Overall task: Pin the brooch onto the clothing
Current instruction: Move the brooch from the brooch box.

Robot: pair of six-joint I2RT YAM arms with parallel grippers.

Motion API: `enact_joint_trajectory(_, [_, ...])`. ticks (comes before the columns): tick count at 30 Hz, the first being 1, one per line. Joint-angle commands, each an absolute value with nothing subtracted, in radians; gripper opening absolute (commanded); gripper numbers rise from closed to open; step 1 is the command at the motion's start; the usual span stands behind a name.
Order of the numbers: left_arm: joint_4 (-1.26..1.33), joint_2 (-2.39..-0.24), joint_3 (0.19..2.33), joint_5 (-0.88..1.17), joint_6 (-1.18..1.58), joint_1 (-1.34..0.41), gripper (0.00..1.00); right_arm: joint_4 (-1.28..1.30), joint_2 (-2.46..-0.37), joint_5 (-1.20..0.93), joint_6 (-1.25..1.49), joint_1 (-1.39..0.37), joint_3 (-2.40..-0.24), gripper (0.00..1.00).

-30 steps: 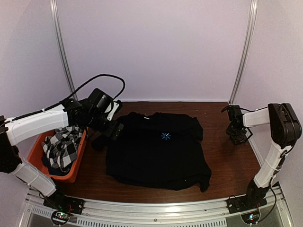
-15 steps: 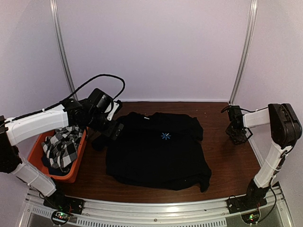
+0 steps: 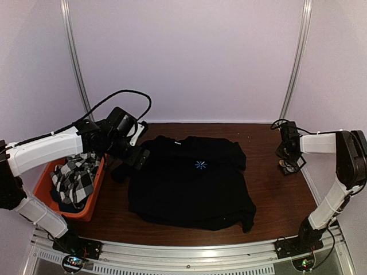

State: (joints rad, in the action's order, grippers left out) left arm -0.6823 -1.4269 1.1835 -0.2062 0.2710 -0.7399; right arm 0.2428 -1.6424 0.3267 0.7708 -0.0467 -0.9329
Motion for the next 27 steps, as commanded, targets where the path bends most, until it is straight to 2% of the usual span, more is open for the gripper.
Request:
enact_joint_trajectory(1, [-0.655, -1.428, 1.173, -0.210, 0.266, -0.744, 0.98, 0.290, -1.604, 0.335, 0.725, -0.069, -0.939, 0.51])
enact_joint_trajectory(5, [-0.655, -1.427, 1.174, -0.210, 0.264, -0.744, 0.98, 0.370, -1.677, 0.372, 0.718, -0.069, -1.015, 0.69])
enact_joint_trajectory(8, [-0.654, -1.425, 1.172, -0.212, 0.266, -0.744, 0.98, 0.373, -1.725, 0.380, 0.719, -0.070, -1.045, 0.74])
enact_joint_trajectory(21, [-0.654, -1.432, 1.172, -0.218, 0.266, -0.744, 0.98, 0.355, -1.859, 0.364, 0.716, -0.067, -1.098, 0.73])
enact_joint_trajectory(27, [-0.654, -1.437, 1.172, -0.217, 0.265, -0.744, 0.98, 0.347, -1.878, 0.359, 0.712, -0.066, -1.101, 0.68])
